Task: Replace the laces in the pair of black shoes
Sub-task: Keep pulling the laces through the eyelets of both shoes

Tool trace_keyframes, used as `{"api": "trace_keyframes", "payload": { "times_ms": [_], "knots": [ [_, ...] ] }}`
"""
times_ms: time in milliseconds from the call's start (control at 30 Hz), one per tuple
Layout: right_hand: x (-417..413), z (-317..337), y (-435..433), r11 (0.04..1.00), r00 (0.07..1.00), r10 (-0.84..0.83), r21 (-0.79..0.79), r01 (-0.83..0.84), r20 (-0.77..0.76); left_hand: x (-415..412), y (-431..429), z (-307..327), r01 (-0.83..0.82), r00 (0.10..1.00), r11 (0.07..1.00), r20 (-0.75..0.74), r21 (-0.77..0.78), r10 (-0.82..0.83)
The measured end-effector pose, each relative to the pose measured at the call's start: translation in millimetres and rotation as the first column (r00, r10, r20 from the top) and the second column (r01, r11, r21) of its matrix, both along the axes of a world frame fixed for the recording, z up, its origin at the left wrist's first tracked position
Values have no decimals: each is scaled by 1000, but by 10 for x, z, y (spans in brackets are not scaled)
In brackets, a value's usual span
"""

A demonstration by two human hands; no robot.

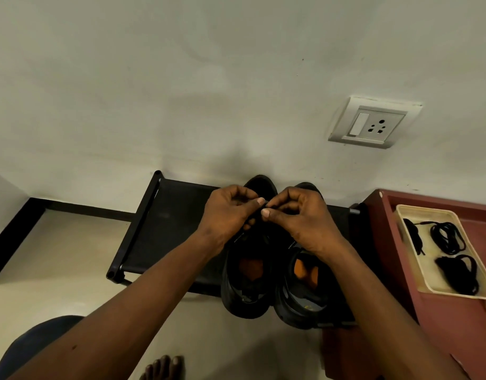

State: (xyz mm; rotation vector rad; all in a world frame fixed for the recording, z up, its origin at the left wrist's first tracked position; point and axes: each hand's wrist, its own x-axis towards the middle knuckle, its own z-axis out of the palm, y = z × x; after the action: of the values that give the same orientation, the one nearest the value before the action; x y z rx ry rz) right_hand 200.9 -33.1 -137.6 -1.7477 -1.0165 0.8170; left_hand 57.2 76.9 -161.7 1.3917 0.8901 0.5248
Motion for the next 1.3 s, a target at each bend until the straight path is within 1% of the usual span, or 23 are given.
{"api": "trace_keyframes", "payload": {
  "times_ms": [67, 100, 167, 233, 300, 333, 400, 467, 533, 600, 667, 733, 767, 833, 933, 967, 1033, 1100, 1167, 1233, 1300],
  "knots": [
    [9, -10, -1, 999, 999, -49, -10, 49, 15, 0, 11, 27, 118, 990, 984, -97, 131, -106],
    [16, -16, 0, 997, 997, -75, -17, 75, 17, -8, 19, 45, 192, 975, 968, -139, 159, -170],
    [32, -29, 6, 992, 992, -119, -29, 120, 41, -37, 36, 89, 320, 939, 933, -187, 164, -289],
    [36, -42, 11, 989, 987, -141, -42, 145, 80, -72, 60, 112, 398, 905, 889, -257, 227, -339],
    [35, -52, 13, 987, 981, -148, -47, 155, 126, -92, 77, 136, 444, 876, 842, -345, 307, -336],
    [36, -56, 12, 986, 977, -150, -45, 159, 151, -99, 84, 157, 458, 869, 834, -354, 306, -347],
    [35, -52, 12, 985, 973, -161, -41, 170, 165, -116, 90, 203, 481, 862, 841, -308, 249, -403],
    [30, -41, 10, 983, 981, -171, -44, 176, 95, -138, 90, 239, 509, 851, 836, -267, 203, -453],
    [9, -29, 10, 983, 985, -175, -53, 174, -3, -148, 89, 253, 536, 836, 822, -260, 194, -484],
    [-9, -16, 17, 982, 982, -181, -58, 178, -46, -139, 81, 245, 537, 834, 809, -294, 241, -466],
    [-20, -14, 25, 982, 982, -181, -63, 178, -58, -123, 81, 208, 511, 848, 782, -362, 356, -388],
    [-22, -20, 29, 983, 982, -177, -70, 172, -67, -112, 73, 175, 464, 870, 742, -408, 485, -277],
    [-19, -22, 28, 982, 981, -177, -74, 172, -77, -112, 69, 168, 430, 885, 728, -408, 533, -224],
    [-8, -26, 27, 982, 977, -184, -73, 176, -112, -117, 67, 167, 358, 921, 712, -353, 603, -164],
    [1, -13, 28, 982, 964, -188, -66, 178, -187, -113, 44, 217, 303, 951, 681, -253, 667, -175],
    [7, -7, 30, 982, 959, -189, -65, 179, -213, -111, 31, 239, 287, 957, 696, -220, 658, -187],
    [30, 10, 34, 981, 951, -191, -72, 179, -242, -115, 21, 287, 256, 967, 777, -153, 575, -205],
    [49, 21, 36, 979, 943, -198, -91, 180, -266, -127, 39, 325, 231, 973, 866, -112, 443, -202],
    [56, 18, 39, 973, 933, -221, -124, 193, -284, -148, 80, 343, 216, 976, 928, -103, 304, -193],
    [50, 5, 42, 965, 920, -248, -161, 207, -304, -166, 102, 347, 210, 976, 961, -100, 180, -195],
    [53, 1, 48, 955, 889, -281, -193, 224, -361, -178, 105, 352, 212, 972, 973, -122, 93, -200]
  ]
}}
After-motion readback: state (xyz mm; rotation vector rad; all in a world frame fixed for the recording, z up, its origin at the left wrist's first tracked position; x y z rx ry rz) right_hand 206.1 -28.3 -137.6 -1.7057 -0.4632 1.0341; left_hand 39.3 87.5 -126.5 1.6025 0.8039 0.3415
